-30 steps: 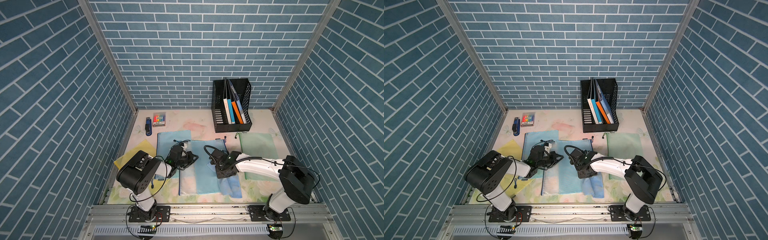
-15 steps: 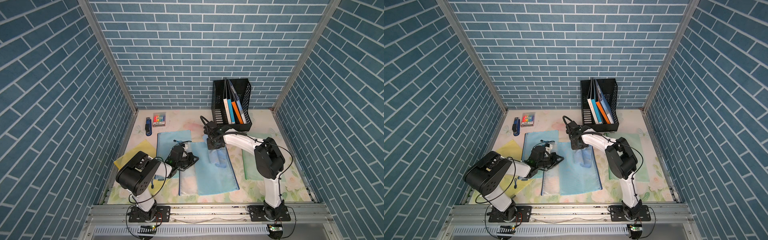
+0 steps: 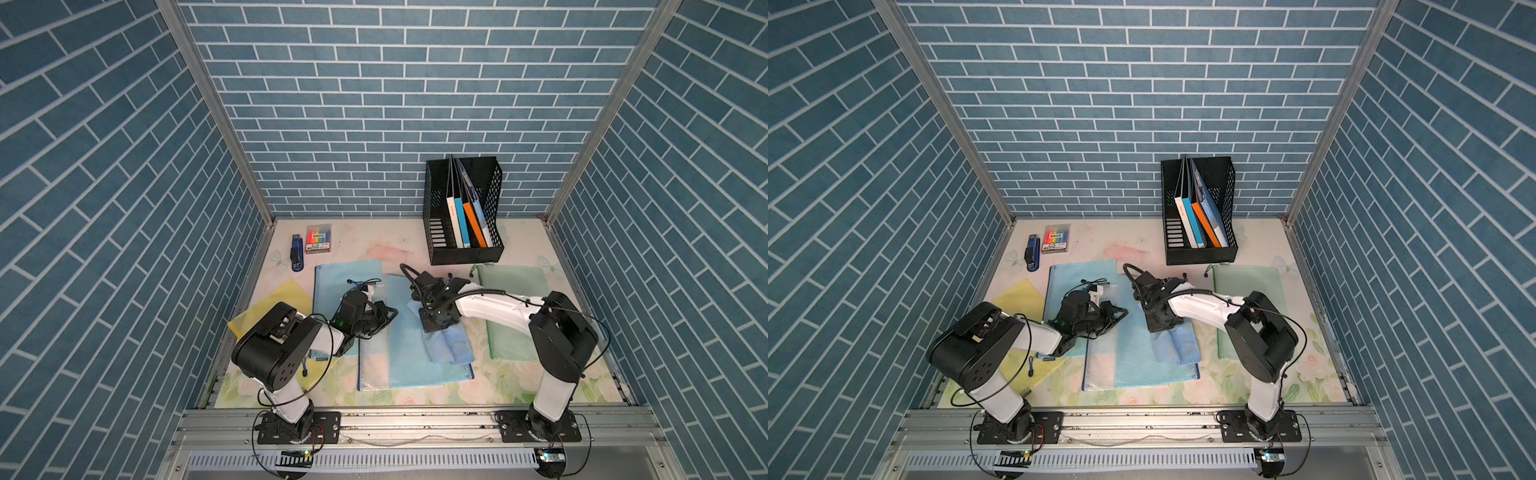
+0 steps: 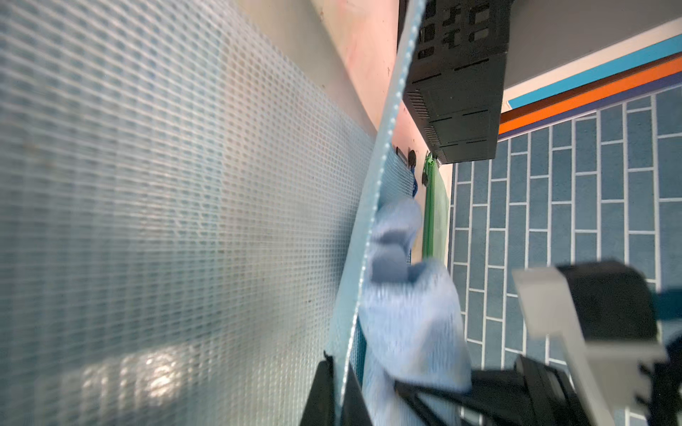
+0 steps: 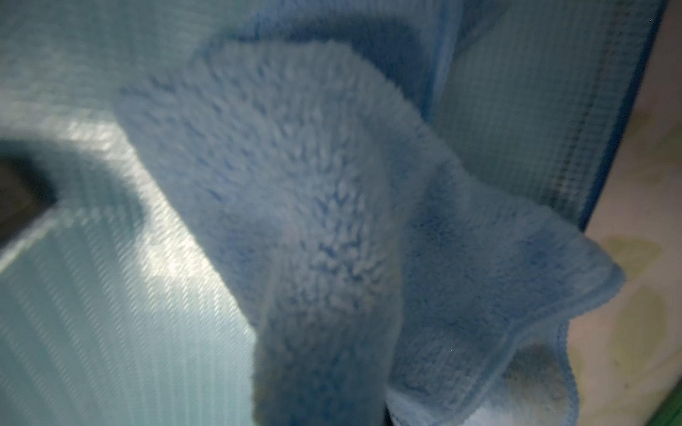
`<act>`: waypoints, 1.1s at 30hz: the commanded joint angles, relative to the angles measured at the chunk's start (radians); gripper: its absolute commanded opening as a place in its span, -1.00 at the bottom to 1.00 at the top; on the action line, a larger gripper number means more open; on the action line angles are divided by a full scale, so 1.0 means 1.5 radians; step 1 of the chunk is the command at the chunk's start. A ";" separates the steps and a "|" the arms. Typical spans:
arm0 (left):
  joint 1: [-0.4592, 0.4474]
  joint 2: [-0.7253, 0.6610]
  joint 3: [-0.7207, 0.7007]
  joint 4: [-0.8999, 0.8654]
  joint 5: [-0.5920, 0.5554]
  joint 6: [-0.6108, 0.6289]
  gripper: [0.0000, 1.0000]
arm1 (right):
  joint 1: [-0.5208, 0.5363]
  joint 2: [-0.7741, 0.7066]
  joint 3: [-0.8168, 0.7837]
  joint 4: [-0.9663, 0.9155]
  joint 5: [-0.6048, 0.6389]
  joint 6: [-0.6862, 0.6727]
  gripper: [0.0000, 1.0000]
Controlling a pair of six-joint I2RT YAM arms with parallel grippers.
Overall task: Wipe the document bag
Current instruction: Wipe the dirt from the document bag.
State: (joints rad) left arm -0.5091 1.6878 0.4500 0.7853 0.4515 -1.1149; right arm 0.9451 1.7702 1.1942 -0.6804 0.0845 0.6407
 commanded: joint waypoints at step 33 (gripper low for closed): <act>-0.005 -0.005 -0.017 0.022 0.018 0.009 -1.00 | -0.124 0.277 0.348 -0.048 -0.022 -0.071 -1.00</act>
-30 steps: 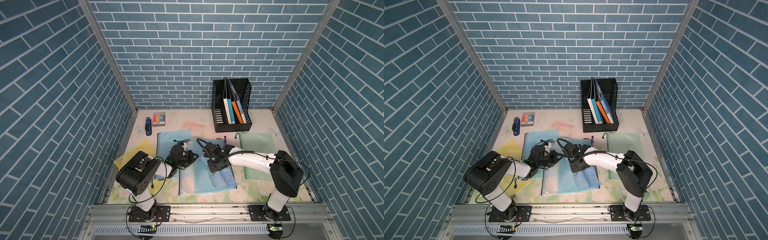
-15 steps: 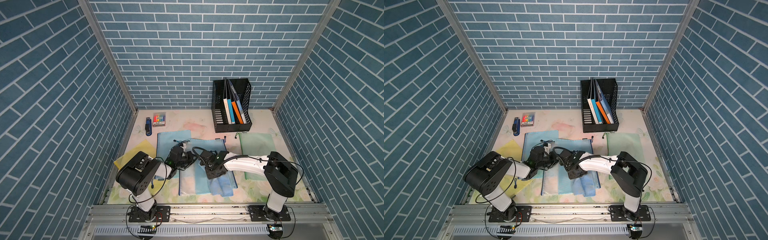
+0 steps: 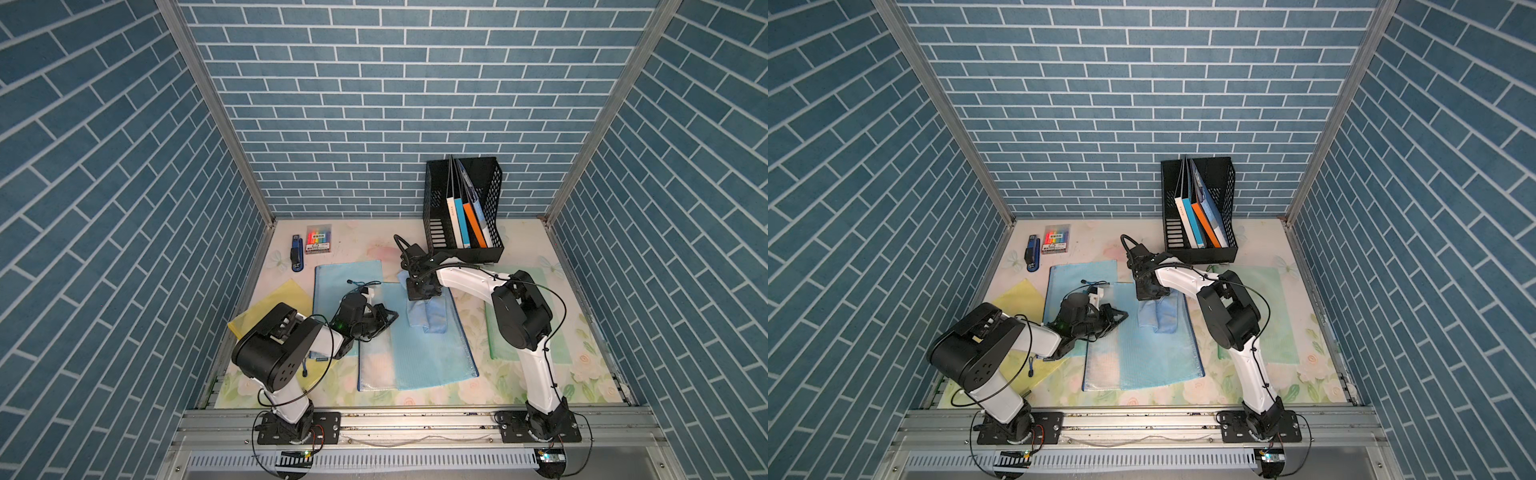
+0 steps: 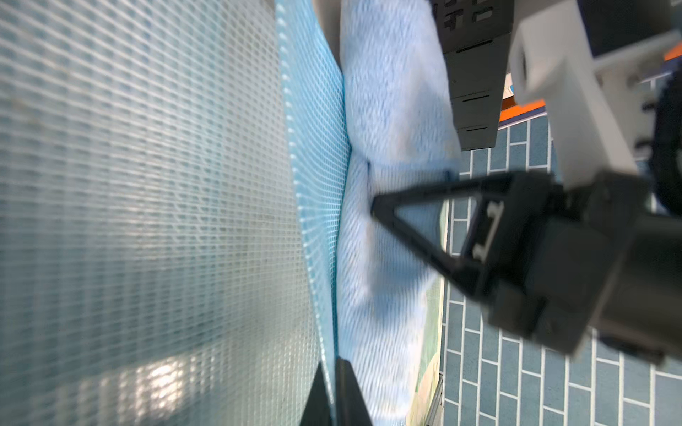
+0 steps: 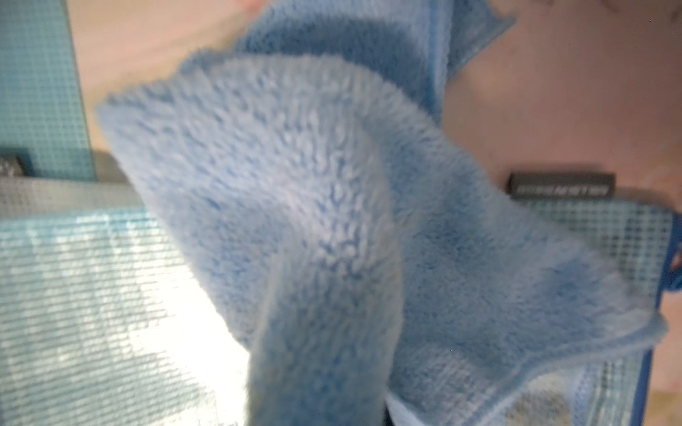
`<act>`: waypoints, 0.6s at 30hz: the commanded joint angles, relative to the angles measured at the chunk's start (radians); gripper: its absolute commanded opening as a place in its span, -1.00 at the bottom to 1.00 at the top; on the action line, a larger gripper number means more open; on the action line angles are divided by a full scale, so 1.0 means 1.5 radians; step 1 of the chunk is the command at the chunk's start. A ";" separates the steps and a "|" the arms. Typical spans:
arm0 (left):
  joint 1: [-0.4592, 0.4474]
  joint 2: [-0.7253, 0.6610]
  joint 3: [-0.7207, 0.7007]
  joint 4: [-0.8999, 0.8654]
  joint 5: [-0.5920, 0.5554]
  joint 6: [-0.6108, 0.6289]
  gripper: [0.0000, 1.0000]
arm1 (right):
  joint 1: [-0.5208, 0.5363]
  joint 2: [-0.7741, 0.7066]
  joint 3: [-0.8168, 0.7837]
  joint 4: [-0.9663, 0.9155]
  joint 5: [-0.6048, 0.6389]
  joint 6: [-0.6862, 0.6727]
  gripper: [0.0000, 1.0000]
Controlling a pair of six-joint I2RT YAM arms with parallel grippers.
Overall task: Wipe the document bag
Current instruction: Wipe the dirt from the document bag.
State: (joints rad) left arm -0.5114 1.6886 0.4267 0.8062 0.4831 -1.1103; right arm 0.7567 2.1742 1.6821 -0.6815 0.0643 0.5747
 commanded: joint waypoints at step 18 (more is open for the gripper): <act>-0.004 0.030 0.019 0.028 -0.023 -0.019 -1.00 | 0.244 -0.254 -0.380 0.050 -0.070 0.154 -1.00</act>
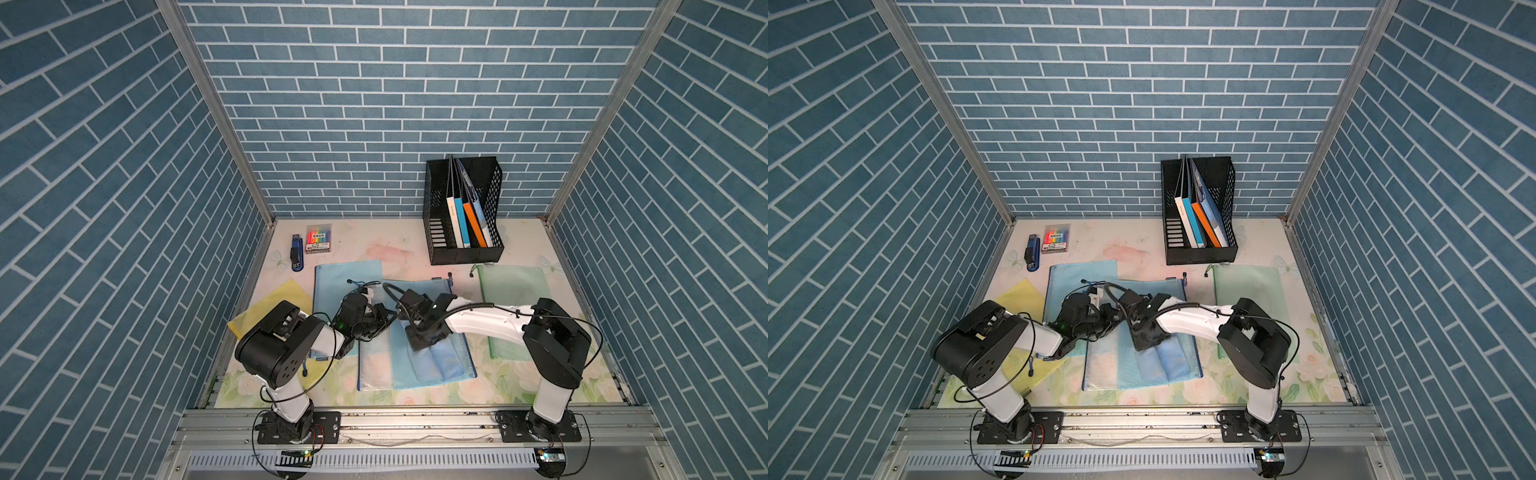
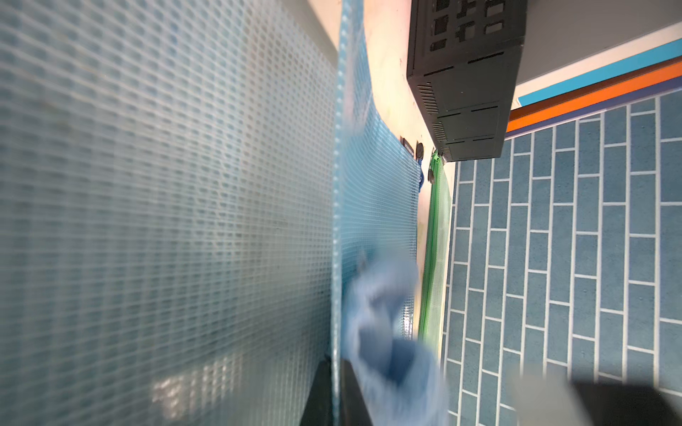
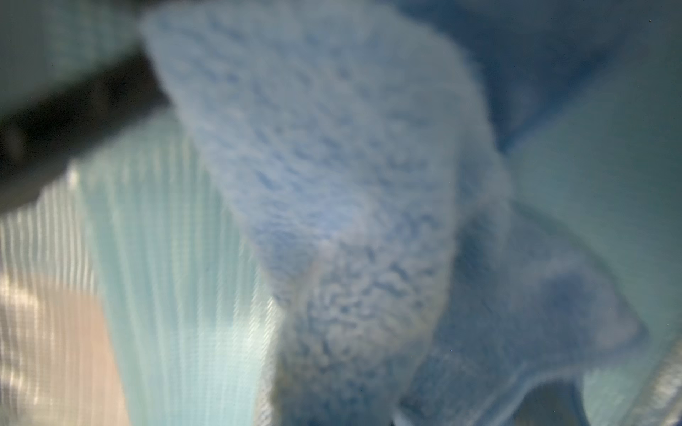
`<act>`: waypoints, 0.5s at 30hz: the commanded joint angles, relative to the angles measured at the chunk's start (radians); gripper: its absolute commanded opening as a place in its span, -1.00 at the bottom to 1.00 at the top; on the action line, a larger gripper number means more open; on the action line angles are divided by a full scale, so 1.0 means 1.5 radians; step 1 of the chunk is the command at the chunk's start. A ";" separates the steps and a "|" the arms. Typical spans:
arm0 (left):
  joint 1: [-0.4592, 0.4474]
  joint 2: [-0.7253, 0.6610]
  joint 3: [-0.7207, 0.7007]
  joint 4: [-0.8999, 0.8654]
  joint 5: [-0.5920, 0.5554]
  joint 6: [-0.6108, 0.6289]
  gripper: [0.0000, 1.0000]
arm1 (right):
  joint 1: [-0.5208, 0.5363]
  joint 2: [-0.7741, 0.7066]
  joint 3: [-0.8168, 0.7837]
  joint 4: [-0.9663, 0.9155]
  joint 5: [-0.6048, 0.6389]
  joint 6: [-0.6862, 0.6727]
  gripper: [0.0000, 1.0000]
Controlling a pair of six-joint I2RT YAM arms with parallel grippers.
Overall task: Wipe the document bag
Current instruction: Wipe the dirt from the document bag.
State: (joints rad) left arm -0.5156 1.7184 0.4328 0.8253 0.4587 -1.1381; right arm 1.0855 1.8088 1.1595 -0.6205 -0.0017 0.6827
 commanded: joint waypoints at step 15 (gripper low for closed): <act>-0.002 0.009 0.014 0.002 0.027 0.016 -1.00 | -0.097 0.075 0.088 0.046 -0.010 0.024 -1.00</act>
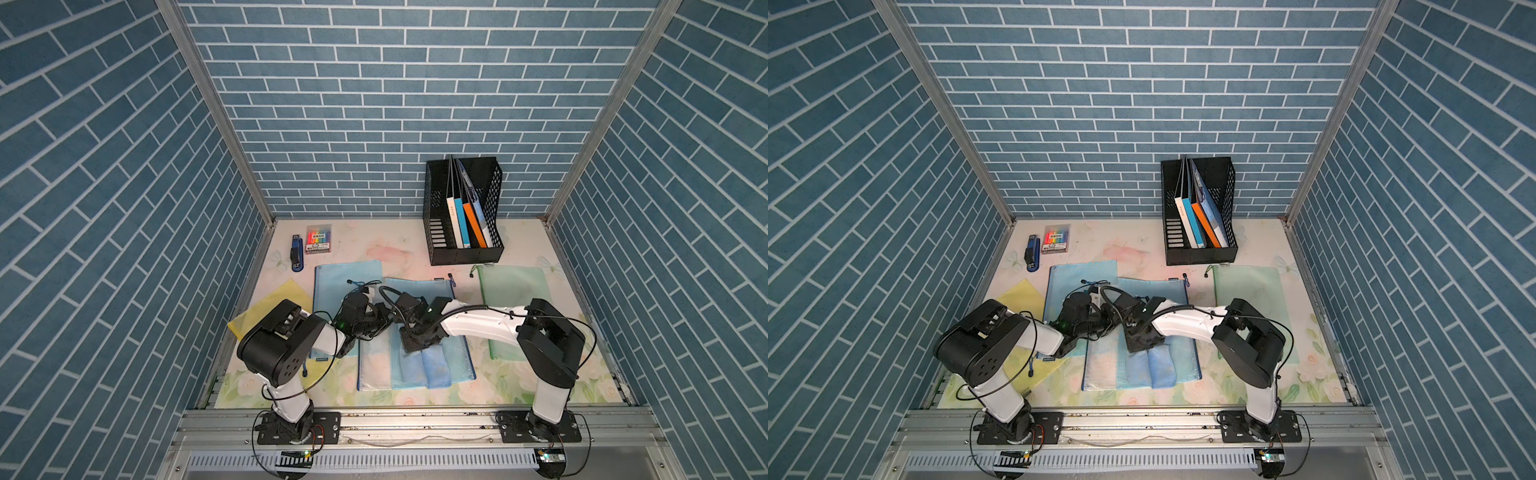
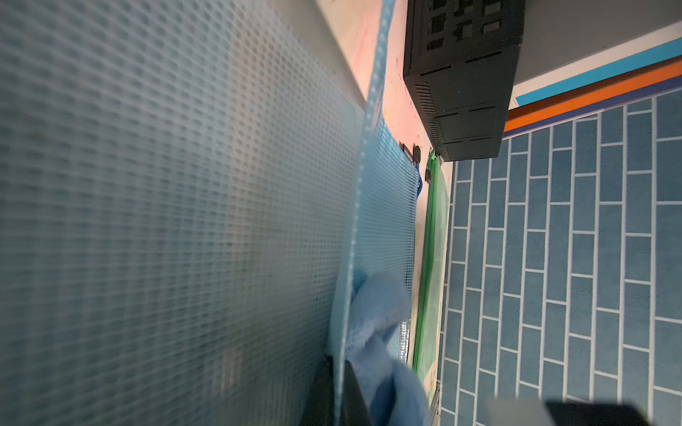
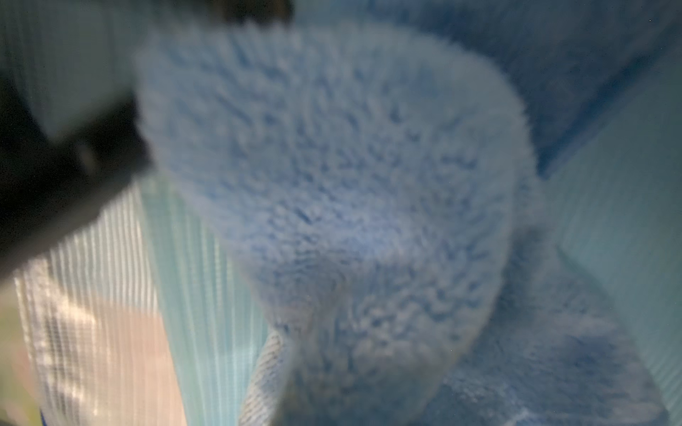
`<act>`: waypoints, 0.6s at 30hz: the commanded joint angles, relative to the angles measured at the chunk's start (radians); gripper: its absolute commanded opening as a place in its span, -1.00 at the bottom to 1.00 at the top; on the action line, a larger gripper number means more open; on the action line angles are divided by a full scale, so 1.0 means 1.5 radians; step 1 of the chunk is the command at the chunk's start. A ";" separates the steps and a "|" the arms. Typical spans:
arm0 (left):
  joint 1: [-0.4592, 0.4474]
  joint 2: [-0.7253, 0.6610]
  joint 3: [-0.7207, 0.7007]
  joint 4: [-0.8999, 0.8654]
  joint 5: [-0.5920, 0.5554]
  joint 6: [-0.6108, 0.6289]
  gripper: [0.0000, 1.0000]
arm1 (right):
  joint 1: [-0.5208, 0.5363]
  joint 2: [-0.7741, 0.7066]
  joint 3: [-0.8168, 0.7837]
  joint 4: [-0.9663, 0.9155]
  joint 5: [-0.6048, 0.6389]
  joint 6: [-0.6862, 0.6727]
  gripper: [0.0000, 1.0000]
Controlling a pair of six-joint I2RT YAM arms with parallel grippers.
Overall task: Wipe the document bag
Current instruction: Wipe the dirt from the document bag.
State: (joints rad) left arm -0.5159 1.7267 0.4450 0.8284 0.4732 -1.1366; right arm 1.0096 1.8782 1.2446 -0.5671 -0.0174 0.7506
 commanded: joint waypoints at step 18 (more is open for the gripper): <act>-0.013 0.019 0.019 -0.018 0.030 0.026 -1.00 | -0.137 0.197 0.273 -0.034 -0.045 -0.110 -1.00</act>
State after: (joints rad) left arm -0.5304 1.7454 0.4580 0.8188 0.5144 -1.1137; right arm 0.8021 2.2189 1.7065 -0.5797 -0.0597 0.5987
